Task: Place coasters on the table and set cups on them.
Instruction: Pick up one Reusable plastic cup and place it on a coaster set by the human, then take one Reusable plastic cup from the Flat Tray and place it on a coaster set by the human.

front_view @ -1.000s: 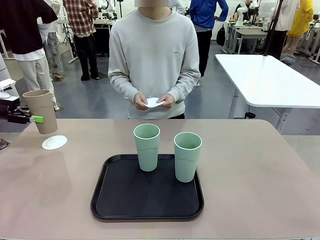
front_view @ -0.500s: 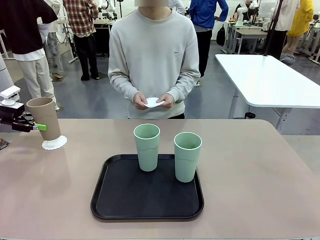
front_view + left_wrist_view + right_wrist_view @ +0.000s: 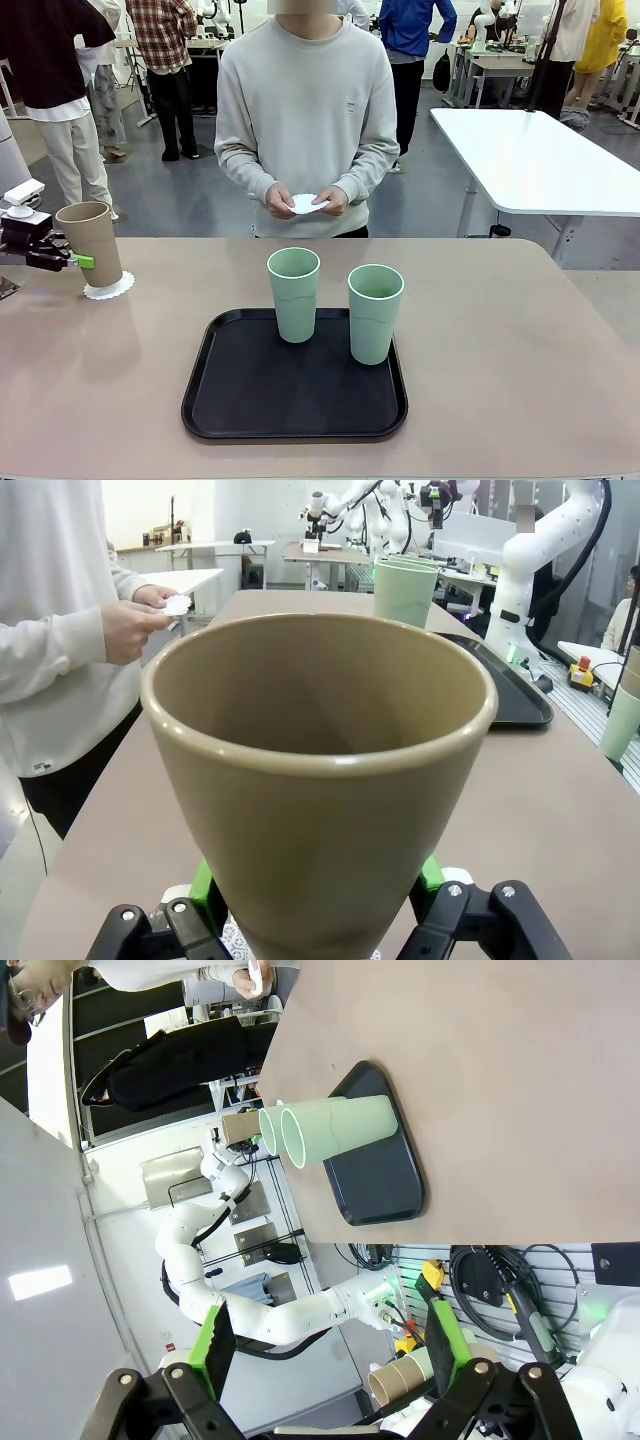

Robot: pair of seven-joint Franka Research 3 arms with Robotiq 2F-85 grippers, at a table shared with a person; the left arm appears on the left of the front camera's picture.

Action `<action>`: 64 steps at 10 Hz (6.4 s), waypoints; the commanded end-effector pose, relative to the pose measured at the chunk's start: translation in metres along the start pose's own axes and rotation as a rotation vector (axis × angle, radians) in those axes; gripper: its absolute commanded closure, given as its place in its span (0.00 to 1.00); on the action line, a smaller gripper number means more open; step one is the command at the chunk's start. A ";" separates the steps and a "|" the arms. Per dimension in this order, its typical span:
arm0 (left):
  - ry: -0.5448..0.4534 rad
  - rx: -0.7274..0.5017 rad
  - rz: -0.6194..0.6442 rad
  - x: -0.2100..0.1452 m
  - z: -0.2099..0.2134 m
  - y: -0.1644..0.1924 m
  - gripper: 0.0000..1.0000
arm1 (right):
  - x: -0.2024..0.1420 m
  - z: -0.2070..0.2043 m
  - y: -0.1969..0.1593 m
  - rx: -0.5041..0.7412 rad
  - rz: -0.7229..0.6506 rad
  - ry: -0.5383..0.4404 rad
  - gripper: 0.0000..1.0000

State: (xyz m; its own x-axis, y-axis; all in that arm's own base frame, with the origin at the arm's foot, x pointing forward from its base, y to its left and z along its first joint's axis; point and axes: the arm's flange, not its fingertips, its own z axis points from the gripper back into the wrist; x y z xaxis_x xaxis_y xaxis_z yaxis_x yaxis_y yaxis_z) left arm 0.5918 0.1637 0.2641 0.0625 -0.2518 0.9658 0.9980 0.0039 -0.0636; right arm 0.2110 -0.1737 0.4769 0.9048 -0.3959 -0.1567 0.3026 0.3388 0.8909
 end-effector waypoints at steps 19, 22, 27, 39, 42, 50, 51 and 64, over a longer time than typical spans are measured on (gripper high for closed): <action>-0.013 -0.087 0.017 -0.028 -0.002 0.012 0.00 | -0.001 0.000 -0.001 0.012 0.008 0.003 0.00; 0.028 -0.097 0.037 -0.033 0.001 0.014 0.00 | -0.001 0.000 -0.001 0.012 0.008 0.003 0.00; 0.163 -0.101 0.103 -0.037 0.010 0.005 0.00 | -0.001 0.000 -0.001 0.012 0.008 0.003 0.00; 0.339 0.628 0.363 0.149 0.030 -0.161 0.00 | -0.001 0.000 -0.001 0.012 0.008 0.003 0.00; 0.483 0.651 0.448 0.204 0.022 -0.185 0.00 | -0.001 0.000 -0.001 0.012 0.008 0.003 0.00; 0.695 0.607 0.679 0.245 -0.028 -0.207 0.00 | -0.001 0.000 -0.001 0.012 0.008 0.003 0.00; 0.695 0.607 0.679 0.245 -0.028 -0.207 0.00 | -0.001 0.000 -0.001 0.012 0.008 0.003 0.00; 0.867 0.724 1.427 0.228 -0.160 -0.248 0.00 | -0.001 0.000 -0.001 0.012 0.008 0.003 0.00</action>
State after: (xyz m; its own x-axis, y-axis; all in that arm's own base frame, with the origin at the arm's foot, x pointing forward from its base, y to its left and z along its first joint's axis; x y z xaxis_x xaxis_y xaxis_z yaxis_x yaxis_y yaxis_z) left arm 0.3548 -0.0567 0.4474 0.9886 -0.0483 -0.1429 0.0184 0.9789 -0.2034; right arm 0.2110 -0.1736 0.4770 0.9049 -0.3957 -0.1570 0.3029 0.3392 0.8906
